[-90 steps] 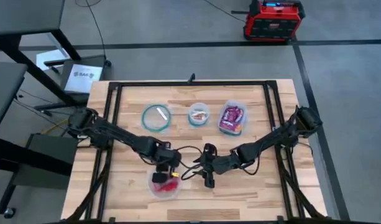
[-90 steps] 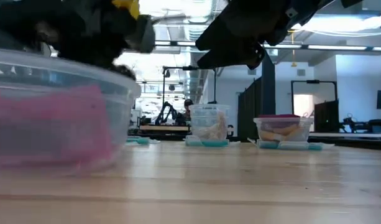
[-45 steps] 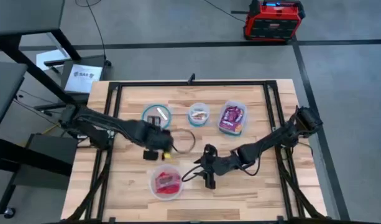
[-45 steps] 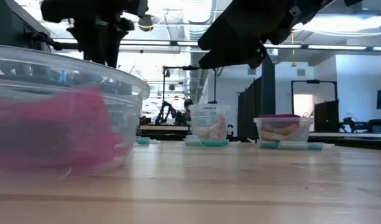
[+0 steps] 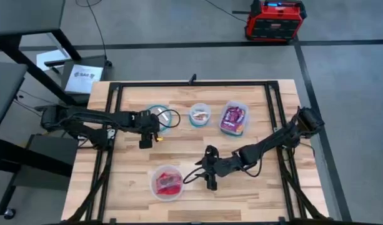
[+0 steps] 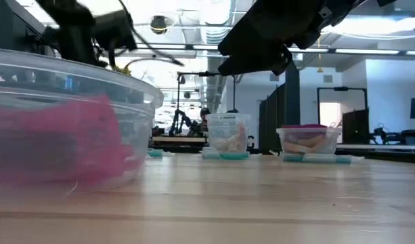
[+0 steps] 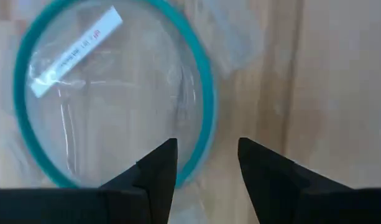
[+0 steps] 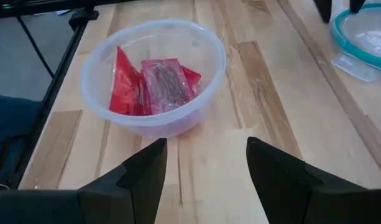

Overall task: Sort candy
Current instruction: Close the bottom left transparent bin with the lid

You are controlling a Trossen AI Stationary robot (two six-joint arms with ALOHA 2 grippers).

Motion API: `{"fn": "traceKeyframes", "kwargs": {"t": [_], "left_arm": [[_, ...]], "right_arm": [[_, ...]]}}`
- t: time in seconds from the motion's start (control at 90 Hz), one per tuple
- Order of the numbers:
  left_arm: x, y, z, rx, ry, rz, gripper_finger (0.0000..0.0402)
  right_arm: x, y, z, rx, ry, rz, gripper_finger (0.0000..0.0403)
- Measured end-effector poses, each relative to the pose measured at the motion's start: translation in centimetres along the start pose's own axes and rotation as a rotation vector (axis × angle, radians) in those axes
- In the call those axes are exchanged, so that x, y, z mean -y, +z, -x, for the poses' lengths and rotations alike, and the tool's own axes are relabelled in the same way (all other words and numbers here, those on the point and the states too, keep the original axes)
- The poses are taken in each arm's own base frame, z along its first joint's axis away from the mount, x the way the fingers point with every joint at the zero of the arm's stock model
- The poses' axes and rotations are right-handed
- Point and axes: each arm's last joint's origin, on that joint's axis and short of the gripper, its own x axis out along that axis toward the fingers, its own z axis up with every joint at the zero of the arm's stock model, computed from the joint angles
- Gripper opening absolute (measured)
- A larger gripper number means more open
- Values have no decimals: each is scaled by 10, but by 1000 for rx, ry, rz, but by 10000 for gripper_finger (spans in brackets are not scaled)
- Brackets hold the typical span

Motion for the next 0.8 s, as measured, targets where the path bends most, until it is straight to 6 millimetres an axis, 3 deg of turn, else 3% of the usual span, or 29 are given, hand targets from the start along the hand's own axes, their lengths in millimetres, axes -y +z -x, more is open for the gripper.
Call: {"fn": "traceKeyframes", "kwargs": {"t": [0.3, 0.411, 0.589, 0.8], "left_arm": [[1, -2, -20, -63, 17, -55, 148], [4, -3, -30, -109, 14, -98, 114], [8, -3, -42, -127, -3, -104, 16], [9, 4, -34, -117, -12, -75, 2]], "right_arm": [[2, -1, -1, -9, -9, 1, 205], [2, -1, -1, -10, -9, 1, 205], [2, -1, -1, -14, -10, 3, 205], [2, -2, -1, -20, -13, 0, 205]]}}
